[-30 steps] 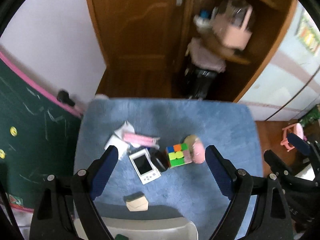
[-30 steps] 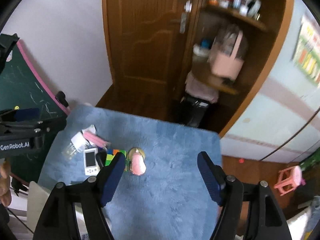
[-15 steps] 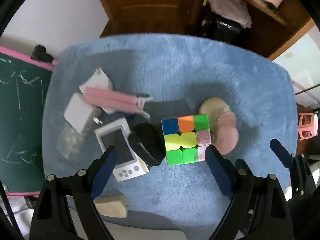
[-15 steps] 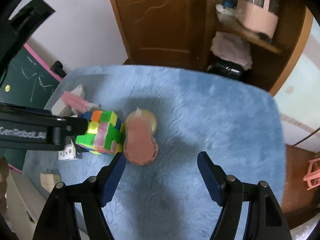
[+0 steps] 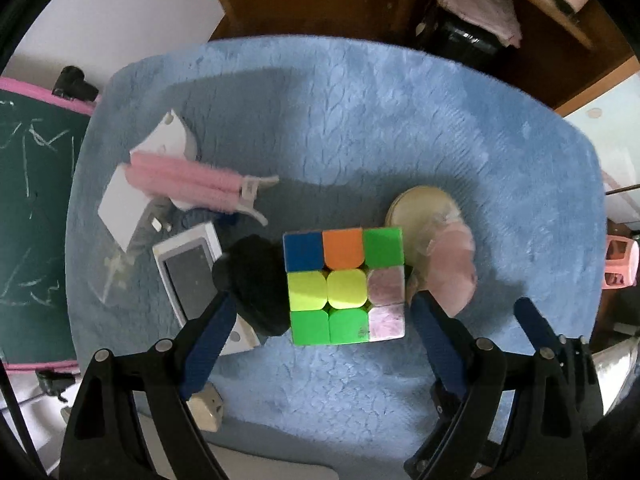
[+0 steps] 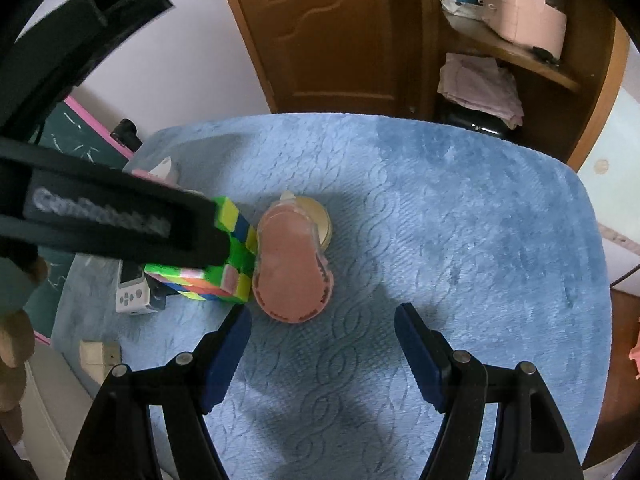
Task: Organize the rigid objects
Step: 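Grasp the Rubik's cube with the left gripper while the right grasps the pink mouse, then place the cube and pink mouse into the white tray, opening both grippers, then grasp the clear cup with the left gripper while the right grasps the gold tin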
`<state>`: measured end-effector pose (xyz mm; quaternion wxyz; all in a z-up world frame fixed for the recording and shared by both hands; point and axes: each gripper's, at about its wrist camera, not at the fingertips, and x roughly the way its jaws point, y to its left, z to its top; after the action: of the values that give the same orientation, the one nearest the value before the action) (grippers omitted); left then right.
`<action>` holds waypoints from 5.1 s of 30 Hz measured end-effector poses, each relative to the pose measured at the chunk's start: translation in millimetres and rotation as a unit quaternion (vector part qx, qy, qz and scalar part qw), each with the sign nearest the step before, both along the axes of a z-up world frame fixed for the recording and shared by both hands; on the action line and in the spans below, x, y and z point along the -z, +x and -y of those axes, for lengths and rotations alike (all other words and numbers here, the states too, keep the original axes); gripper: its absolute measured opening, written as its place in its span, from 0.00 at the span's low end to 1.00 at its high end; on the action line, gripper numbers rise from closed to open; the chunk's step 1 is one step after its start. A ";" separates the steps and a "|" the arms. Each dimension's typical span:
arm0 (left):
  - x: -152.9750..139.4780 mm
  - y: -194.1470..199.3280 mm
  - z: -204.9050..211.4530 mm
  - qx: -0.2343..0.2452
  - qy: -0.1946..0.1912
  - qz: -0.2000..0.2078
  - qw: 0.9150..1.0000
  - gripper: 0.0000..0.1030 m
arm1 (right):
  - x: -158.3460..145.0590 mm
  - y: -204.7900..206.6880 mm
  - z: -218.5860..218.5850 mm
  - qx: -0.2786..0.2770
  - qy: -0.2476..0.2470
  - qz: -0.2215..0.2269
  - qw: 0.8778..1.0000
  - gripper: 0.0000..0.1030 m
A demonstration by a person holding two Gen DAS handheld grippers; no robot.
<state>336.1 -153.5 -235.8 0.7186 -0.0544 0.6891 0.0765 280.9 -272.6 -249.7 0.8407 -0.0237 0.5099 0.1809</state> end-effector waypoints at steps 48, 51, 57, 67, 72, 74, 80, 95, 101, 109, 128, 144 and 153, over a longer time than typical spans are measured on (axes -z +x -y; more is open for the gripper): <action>-143.7 -112.1 -58.3 0.031 -0.027 0.131 0.990 0.58 | -56.9 -49.9 -5.9 0.024 0.069 -0.005 0.997 0.49; -168.7 -147.1 -78.5 0.048 -0.020 0.148 0.988 0.58 | -86.5 -75.6 -7.1 0.025 0.080 0.003 0.997 0.49; -189.7 -214.1 -132.5 0.062 -0.003 0.164 0.984 0.58 | -142.8 -136.7 -21.6 0.026 0.105 0.032 0.994 0.49; -124.9 -305.8 -191.5 0.108 -0.017 0.097 0.989 0.58 | -132.6 -241.5 -103.4 -0.028 0.071 0.000 0.997 0.49; -65.8 -336.1 -196.5 0.129 -0.033 0.035 0.990 0.58 | -76.6 -276.2 -142.4 -0.042 0.039 -0.078 0.995 0.49; -45.6 -340.7 -198.9 0.131 -0.042 0.015 0.990 0.58 | -60.5 -287.0 -155.2 -0.051 0.019 -0.096 0.994 0.49; -8.7 -353.6 -191.9 0.162 -0.045 -0.015 0.986 0.58 | -30.0 -310.9 -183.8 -0.076 -0.039 -0.107 0.991 0.49; 7.7 -363.5 -155.0 0.217 -0.026 -0.011 0.976 0.72 | -16.3 -320.5 -180.8 -0.064 -0.096 -0.112 0.987 0.62; -26.3 -363.8 -154.9 0.199 -0.041 0.009 0.979 0.77 | -48.5 -326.6 -168.4 -0.060 -0.093 -0.088 0.990 0.62; -88.7 -364.5 -164.9 0.210 -0.046 0.076 0.974 0.77 | -100.9 -332.0 -166.0 -0.035 -0.083 -0.049 0.995 0.62; -222.2 -279.0 -190.5 0.218 -0.038 0.258 0.940 0.79 | -263.6 -286.2 -117.0 0.084 -0.037 0.062 0.994 0.66; -223.7 -117.1 -211.0 0.145 0.007 0.261 0.954 0.79 | -321.6 -103.0 -64.4 0.145 -0.055 0.103 0.983 0.69; -119.0 -62.7 -209.9 0.153 0.025 0.172 0.973 0.79 | -222.7 8.0 -54.6 0.163 -0.053 0.024 0.985 0.69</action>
<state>273.4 56.4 -116.8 0.8309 0.0569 0.5528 -0.0275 288.9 -218.0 -27.0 0.8684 0.0112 0.4955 0.0134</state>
